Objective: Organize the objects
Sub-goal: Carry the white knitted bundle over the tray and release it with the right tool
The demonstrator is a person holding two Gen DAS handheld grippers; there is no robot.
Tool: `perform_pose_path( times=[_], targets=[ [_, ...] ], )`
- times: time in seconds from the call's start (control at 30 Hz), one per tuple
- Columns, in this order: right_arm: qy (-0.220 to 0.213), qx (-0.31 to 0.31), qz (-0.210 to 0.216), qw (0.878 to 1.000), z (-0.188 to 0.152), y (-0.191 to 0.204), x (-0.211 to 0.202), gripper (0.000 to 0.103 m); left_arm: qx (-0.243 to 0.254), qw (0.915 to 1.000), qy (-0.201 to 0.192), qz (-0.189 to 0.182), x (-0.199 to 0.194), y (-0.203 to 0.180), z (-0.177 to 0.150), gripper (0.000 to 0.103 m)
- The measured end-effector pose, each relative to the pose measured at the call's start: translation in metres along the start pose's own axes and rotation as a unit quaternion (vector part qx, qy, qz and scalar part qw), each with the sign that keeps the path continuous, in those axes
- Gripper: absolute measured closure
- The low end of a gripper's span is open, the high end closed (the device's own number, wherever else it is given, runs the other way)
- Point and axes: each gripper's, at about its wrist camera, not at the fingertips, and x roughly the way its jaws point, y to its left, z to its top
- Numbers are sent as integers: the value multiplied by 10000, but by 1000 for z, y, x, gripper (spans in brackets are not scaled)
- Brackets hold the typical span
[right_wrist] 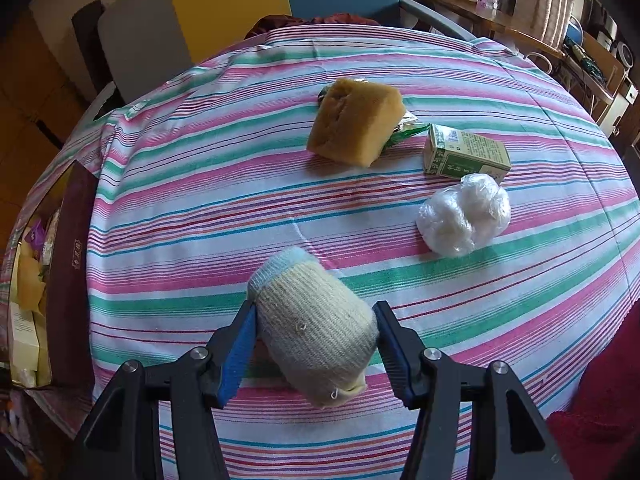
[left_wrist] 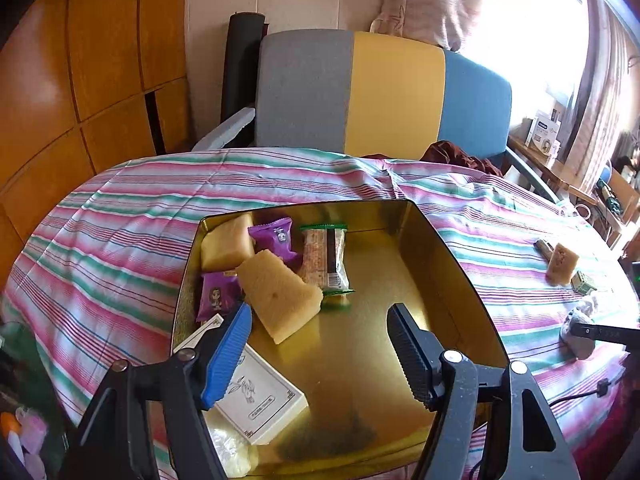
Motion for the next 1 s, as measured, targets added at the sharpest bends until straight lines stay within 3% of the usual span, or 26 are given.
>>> perform_pose_path(
  times=[0.13,0.33,0.6,0.8,1.0],
  targets=[
    [-69,106,362,9993,-2,13,-11,44,-61,10000,22,-3,-1,5,-4,32],
    [-261,-314,865,9954,-2,67,-32,44,-146,9999,49,12,-3,14,-8,32],
    [-408,-1163,1891,9742,4,172,-64,44,-503,9986,-120,113,-16,42,-11,32],
    [44,-1663,2456,9550,2,256,-45,44,-884,9953,-137,380,-24,76,-21,32],
    [740,-1417,2168,9630,2,307,14,44,-1176,9912,-56,600,-27,105,-32,32]
  ],
)
